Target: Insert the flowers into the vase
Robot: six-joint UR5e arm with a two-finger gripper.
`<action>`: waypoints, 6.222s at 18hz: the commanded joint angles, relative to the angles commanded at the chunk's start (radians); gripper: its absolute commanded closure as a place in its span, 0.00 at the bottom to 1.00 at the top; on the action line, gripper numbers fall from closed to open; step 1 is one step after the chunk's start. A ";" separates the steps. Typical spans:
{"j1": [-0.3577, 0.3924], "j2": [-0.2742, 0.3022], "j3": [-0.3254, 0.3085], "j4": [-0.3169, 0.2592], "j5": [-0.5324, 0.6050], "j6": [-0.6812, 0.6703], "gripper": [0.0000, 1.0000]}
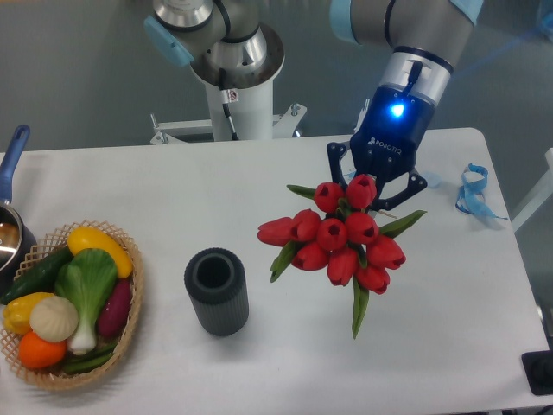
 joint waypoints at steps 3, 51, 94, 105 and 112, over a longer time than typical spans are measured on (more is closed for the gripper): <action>-0.003 -0.002 -0.002 0.026 0.000 -0.002 0.80; -0.204 -0.179 -0.196 0.103 -0.594 0.242 0.79; -0.131 -0.154 -0.262 0.103 -0.335 0.416 0.00; 0.205 0.147 -0.175 0.088 0.142 0.433 0.00; 0.218 0.210 -0.137 -0.023 0.463 0.638 0.00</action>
